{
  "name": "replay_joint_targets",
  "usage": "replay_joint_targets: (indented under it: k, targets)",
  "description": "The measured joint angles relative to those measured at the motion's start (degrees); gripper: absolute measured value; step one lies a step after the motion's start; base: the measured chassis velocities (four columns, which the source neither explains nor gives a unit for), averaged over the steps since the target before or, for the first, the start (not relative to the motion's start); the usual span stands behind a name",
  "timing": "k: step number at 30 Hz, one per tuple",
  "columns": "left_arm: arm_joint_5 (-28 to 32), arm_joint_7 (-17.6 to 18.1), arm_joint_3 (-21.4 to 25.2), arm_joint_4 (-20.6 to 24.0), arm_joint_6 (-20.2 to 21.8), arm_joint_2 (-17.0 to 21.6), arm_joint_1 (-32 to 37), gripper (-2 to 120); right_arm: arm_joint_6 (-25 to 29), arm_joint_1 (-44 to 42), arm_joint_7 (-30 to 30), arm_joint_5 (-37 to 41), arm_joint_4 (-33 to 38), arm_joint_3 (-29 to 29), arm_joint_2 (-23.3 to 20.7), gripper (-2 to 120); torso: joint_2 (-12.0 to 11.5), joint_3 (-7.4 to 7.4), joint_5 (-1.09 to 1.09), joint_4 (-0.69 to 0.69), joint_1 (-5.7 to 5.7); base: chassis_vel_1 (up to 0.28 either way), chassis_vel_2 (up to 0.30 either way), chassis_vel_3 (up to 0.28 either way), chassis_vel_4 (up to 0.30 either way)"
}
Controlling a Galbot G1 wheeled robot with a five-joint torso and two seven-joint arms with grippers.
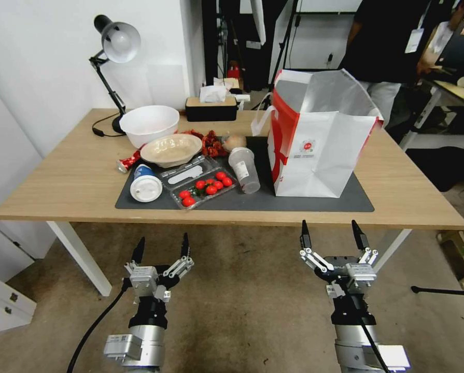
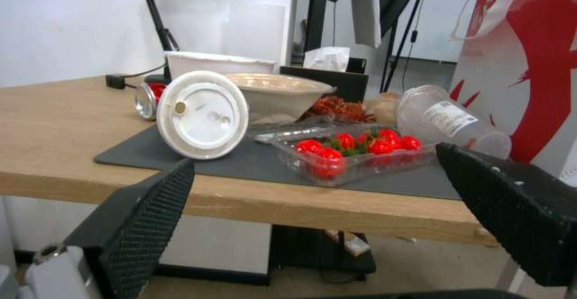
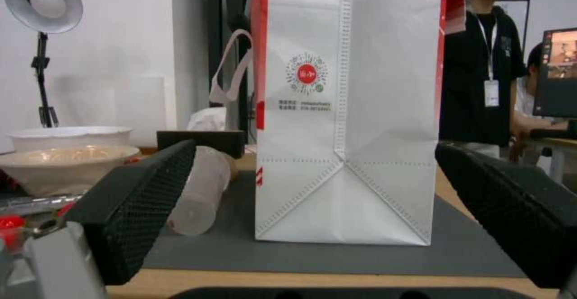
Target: Pick up the food delivery bag from the floor and place it on the table.
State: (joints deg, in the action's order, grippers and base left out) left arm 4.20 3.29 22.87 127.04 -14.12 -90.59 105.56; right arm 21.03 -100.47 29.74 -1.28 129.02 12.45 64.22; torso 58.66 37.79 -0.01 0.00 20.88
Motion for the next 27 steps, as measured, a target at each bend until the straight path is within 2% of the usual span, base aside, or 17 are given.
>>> replay_joint_targets:
  k: [27]
  targets:
    - [0.3,0.6,0.2,0.3,-0.1,-0.1,-0.4,100,0.4,-0.6,0.2,1.8,-2.3,-1.3,1.0,100,0.0,0.00,0.00,0.00,0.00,0.000,0.000,0.000,0.000]
